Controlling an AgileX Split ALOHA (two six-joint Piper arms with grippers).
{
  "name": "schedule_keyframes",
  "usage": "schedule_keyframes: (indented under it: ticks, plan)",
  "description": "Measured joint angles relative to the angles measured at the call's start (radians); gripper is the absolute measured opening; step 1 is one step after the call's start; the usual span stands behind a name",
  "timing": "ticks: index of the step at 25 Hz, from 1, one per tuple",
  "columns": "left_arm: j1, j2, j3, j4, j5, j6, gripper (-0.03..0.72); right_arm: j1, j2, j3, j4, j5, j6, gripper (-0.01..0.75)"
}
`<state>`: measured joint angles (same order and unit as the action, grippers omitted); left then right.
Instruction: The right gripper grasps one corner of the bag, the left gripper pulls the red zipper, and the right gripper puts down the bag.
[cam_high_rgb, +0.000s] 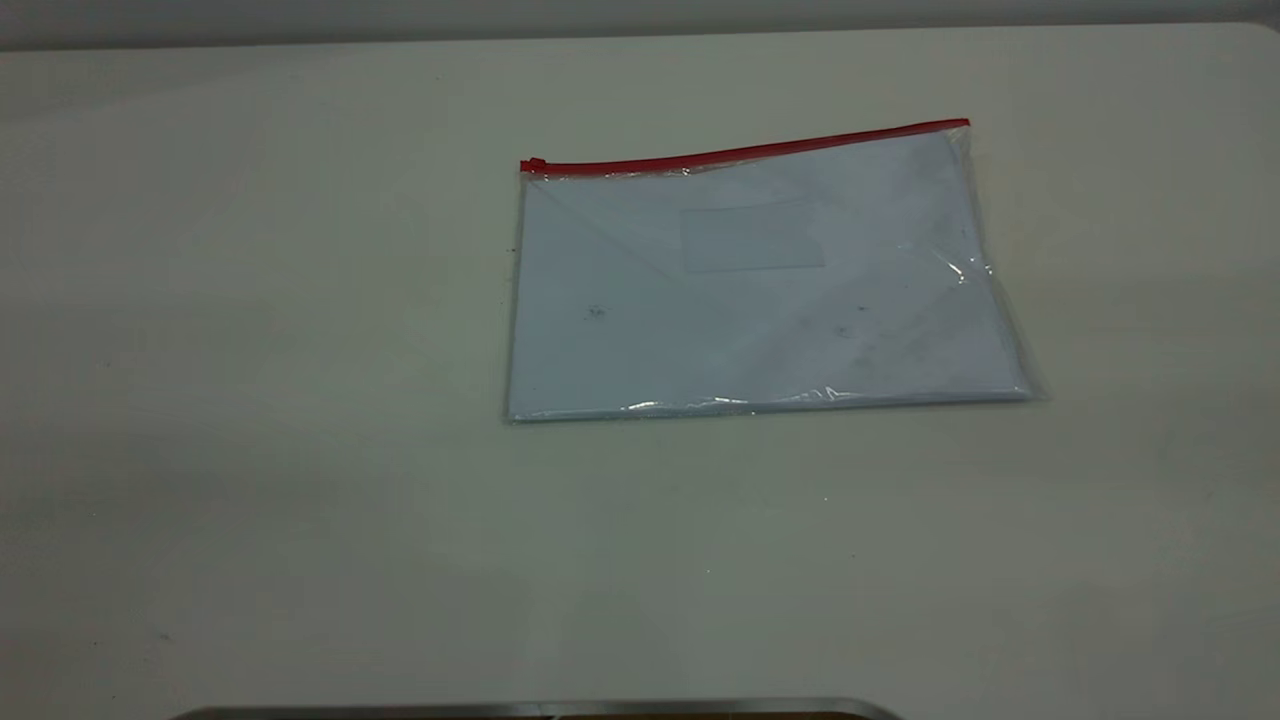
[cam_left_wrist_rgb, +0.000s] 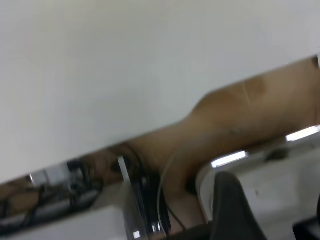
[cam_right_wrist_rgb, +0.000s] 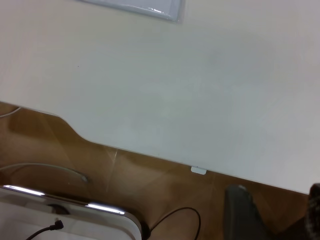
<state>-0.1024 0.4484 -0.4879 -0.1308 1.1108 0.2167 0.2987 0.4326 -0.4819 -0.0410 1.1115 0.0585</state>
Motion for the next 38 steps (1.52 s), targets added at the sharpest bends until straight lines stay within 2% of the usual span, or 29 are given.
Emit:
schedule_keyframes:
  ticks: [8, 10, 13, 16, 20, 38]
  plan:
    - [0.000, -0.206, 0.000, 0.000, 0.005, 0.000, 0.467, -0.010, -0.041, 0.000, 0.001, 0.000, 0.000, 0.346]
    - [0.018, -0.277, 0.000, -0.002, 0.009, 0.000, 0.467, -0.064, -0.085, 0.000, 0.002, 0.000, 0.000, 0.346]
    - [0.082, -0.394, 0.000, -0.002, 0.015, 0.000, 0.467, -0.174, -0.181, 0.000, 0.001, 0.001, 0.000, 0.346]
    - [0.106, -0.465, 0.000, -0.002, 0.034, 0.000, 0.467, -0.222, -0.317, 0.000, 0.000, 0.003, 0.000, 0.346]
    - [0.108, -0.467, 0.000, -0.002, 0.035, 0.000, 0.467, -0.224, -0.447, 0.000, 0.000, 0.019, 0.000, 0.346]
    - [0.109, -0.469, 0.000, -0.001, 0.035, 0.000, 0.467, -0.219, -0.448, 0.000, 0.000, 0.022, 0.000, 0.346]
